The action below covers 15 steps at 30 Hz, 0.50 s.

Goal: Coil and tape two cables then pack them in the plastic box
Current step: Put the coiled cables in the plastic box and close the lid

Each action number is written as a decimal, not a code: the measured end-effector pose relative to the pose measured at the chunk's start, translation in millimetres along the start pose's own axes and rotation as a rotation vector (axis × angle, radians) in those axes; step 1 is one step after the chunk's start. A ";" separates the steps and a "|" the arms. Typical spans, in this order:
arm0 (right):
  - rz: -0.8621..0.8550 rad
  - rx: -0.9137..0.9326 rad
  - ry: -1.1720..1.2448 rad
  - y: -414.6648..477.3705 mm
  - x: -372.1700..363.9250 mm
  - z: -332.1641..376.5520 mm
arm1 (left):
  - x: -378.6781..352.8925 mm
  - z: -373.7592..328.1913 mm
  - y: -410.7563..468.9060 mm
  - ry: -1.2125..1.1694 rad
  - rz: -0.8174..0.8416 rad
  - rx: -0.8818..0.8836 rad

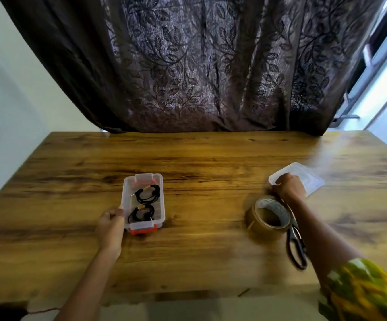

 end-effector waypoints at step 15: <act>-0.297 0.194 -0.160 -26.7 43.6 69.1 | 1.3 6.1 1.6 -0.046 0.045 0.091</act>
Point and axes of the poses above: each hand's wrist, its own y-axis towards the middle knuckle, its own x-axis out of the back of the hand, z = x × y, the point moved 9 cm from there along y, towards the middle knuckle, and after that the axes turned 3 degrees about z, right-handed, at the moved point
